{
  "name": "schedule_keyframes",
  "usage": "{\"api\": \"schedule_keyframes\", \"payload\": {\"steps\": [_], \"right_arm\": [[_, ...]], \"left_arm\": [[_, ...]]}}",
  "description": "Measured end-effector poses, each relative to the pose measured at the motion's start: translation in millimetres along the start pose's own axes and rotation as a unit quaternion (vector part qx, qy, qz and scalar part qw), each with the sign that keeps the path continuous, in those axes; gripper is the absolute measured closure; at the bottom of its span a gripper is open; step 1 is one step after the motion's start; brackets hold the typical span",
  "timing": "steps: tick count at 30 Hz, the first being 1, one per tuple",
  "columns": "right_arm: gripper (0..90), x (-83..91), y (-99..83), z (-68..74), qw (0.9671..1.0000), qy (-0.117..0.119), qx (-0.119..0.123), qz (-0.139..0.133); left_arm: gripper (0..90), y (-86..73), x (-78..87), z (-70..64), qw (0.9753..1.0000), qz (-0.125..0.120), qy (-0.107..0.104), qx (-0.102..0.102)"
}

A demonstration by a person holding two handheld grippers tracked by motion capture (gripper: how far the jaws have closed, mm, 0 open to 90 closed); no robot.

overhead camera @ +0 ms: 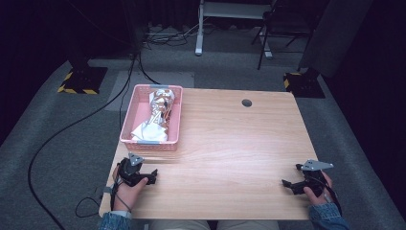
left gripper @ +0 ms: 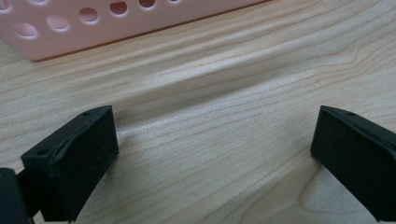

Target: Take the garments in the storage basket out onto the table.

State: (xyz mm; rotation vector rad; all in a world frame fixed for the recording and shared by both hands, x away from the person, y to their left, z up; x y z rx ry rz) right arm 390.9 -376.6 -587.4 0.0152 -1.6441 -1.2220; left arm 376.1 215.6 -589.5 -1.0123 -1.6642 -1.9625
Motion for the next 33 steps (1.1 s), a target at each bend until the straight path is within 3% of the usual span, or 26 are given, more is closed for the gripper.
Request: {"api": "schedule_keyframes", "payload": {"steps": [11,20,33], "right_arm": [[0.1,-0.1,0.1,-0.2,1.0000,-0.001,-0.001,0.000],[0.1,-0.1,0.1,-0.3,1.0000,-0.001,-0.001,0.000],[0.1,-0.1,0.1,-0.3,1.0000,-0.001,-0.001,0.000]], "left_arm": [[3.5,7.4,7.7,0.3,0.9994,-0.033,0.006,0.002],[3.6,16.0,17.8,0.5,0.9973,-0.072,0.014,0.008],[3.7,26.6,29.1,-2.3,0.9955,-0.092,0.015,0.017]]}}
Point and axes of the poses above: each handheld gripper's, and its own axes: x roughly backward along the jaws, y roughly out of its top, z roughly to its left, the point moved 5 cm from there along -x, roughly forward along the jaws, and after that the axes turned 5 degrees about y, right-handed, at the moved point
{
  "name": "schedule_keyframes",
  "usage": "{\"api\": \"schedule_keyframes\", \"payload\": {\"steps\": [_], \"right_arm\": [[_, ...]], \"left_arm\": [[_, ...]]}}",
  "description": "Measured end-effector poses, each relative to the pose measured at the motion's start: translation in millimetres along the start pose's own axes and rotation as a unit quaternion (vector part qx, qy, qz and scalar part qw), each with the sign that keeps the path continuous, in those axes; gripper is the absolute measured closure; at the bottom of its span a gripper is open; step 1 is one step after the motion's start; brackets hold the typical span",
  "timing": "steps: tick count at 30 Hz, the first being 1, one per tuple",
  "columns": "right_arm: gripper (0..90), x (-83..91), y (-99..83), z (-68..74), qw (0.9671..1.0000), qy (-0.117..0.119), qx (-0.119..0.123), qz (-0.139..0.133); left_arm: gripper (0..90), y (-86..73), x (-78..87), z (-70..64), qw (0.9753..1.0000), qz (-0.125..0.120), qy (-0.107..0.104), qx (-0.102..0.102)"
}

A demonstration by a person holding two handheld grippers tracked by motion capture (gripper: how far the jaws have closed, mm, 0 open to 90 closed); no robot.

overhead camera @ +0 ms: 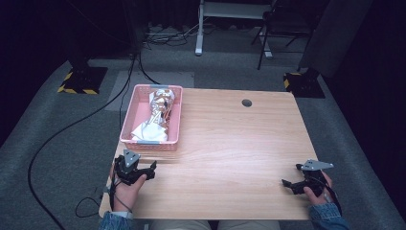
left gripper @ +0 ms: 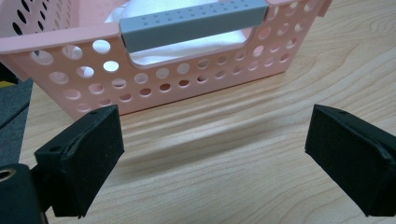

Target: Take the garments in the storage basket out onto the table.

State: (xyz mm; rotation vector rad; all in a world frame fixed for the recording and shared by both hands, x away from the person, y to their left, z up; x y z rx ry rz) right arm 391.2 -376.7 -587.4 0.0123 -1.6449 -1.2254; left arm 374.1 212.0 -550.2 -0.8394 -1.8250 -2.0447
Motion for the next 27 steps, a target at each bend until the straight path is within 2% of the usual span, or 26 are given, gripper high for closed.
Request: {"api": "schedule_keyframes", "payload": {"steps": [13,27], "right_arm": [[0.1,0.0,0.0,0.0,1.0000,0.000,0.000,0.000],[0.1,0.0,0.0,0.0,1.0000,0.000,0.000,0.000]], "left_arm": [[3.8,14.9,5.7,0.5,1.0000,-0.003,-0.004,0.001],[3.8,37.6,8.5,5.9,0.9999,-0.011,-0.003,0.007]]}}
Point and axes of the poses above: each handheld gripper's, and its own axes: x roughly backward along the jaws, y roughly out of its top, z roughly to its left, the point moved 5 cm from there along -x, roughly forward along the jaws, and after that the axes turned 5 degrees about y, right-handed, at the moved point
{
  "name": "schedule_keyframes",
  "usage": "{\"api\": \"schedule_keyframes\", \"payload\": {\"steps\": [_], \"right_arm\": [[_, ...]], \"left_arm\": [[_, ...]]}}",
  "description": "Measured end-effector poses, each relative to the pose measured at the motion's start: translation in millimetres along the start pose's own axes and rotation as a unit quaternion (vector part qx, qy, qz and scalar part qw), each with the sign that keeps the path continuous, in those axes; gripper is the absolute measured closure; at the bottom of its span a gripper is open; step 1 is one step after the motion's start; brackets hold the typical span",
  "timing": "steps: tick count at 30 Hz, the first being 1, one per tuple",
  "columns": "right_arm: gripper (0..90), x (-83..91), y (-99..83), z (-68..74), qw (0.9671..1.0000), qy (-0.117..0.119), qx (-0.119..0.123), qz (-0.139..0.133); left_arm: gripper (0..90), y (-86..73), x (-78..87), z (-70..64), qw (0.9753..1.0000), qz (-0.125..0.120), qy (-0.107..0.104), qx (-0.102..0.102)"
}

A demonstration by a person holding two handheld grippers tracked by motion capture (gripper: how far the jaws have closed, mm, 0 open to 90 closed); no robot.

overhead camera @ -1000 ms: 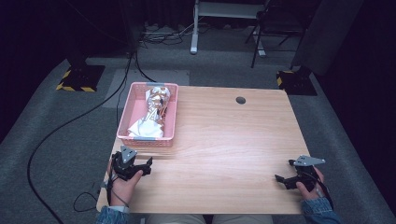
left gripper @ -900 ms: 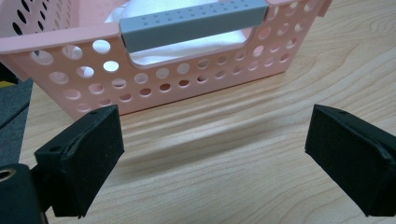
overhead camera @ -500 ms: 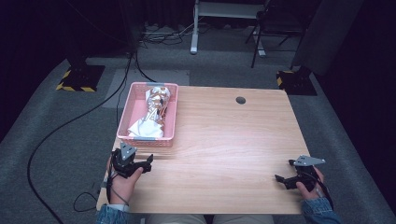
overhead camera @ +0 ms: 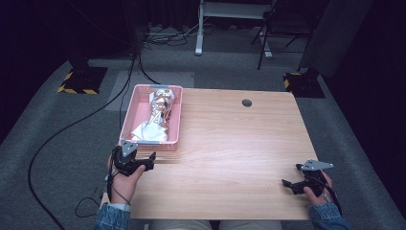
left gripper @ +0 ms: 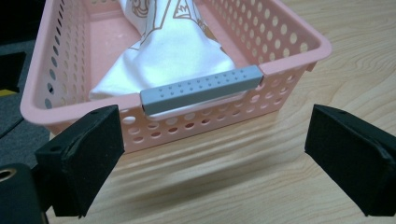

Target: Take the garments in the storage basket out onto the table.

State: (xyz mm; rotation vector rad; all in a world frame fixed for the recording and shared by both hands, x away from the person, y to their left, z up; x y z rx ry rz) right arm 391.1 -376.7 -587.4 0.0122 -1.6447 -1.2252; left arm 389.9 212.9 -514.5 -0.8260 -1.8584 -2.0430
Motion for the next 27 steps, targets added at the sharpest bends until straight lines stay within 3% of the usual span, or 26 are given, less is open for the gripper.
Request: {"api": "schedule_keyframes", "payload": {"steps": [27], "right_arm": [[0.1,0.0,0.0,-0.3,1.0000,-0.002,-0.002,0.000]], "left_arm": [[4.0,37.3,-13.2,-5.3,0.9998,-0.009,-0.015,-0.003]]}}
Point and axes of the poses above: each handheld gripper's, and its own axes: x roughly backward along the jaws, y roughly out of its top, z roughly to its left, the point moved 5 cm from there along -x, roughly forward along the jaws, and after that the axes turned 5 degrees about y, right-handed, at the moved point
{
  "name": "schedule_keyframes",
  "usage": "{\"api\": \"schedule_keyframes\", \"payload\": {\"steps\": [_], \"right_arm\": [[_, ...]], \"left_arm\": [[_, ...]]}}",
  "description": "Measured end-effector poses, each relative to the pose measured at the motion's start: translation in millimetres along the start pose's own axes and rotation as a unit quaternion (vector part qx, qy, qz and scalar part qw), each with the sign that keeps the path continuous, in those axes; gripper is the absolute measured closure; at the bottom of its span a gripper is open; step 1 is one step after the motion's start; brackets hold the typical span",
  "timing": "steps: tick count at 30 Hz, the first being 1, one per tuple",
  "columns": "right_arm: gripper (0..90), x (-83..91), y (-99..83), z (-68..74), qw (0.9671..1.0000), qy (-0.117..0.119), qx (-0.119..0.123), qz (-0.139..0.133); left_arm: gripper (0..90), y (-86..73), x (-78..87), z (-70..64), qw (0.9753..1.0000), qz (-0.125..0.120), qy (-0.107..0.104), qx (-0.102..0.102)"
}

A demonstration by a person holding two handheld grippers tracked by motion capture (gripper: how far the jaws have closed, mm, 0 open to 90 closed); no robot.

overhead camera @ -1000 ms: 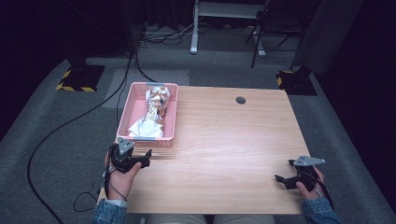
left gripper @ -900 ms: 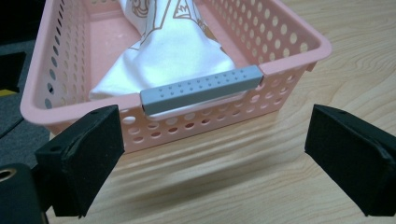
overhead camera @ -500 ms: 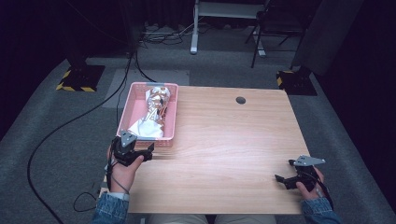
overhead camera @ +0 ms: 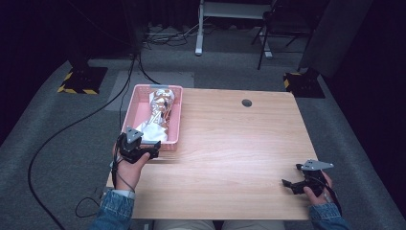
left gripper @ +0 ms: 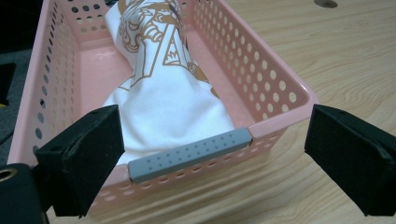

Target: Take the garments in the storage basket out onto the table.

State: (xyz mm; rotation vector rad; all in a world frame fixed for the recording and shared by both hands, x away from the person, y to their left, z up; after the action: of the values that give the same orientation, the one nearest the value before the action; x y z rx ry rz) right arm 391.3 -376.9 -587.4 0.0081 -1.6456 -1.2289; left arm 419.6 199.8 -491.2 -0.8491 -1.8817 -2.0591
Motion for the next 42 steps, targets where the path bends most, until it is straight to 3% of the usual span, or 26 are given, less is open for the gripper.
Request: {"api": "schedule_keyframes", "payload": {"steps": [14,23,32,42], "right_arm": [[0.1,0.0,0.0,-0.1,1.0000,-0.001,-0.001,0.000],[0.1,0.0,0.0,-0.1,1.0000,-0.001,-0.001,0.000],[0.1,0.0,0.0,-0.1,1.0000,-0.001,-0.001,0.000],[0.1,0.0,0.0,-0.2,1.0000,-0.001,-0.001,0.000]], "left_arm": [[4.3,18.4,-8.7,-0.9,0.9999,-0.005,-0.007,0.006],[4.3,33.2,-13.2,-3.2,0.9999,-0.009,-0.008,-0.003],[4.6,42.5,-21.6,-6.9,0.9997,-0.014,-0.015,0.011],[4.6,54.1,-32.3,-5.7,0.9998,-0.016,-0.012,0.007]]}}
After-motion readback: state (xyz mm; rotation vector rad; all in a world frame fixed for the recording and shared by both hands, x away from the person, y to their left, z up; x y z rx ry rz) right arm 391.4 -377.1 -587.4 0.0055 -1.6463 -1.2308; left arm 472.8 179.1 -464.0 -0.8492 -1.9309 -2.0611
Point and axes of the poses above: each handheld gripper's, and its own axes: x roughly backward along the jaws, y roughly out of its top, z roughly to its left, the point moved 5 cm from there along -x, roughly forward along the jaws, and after that the axes turned 5 degrees about y, right-handed, at the moved point
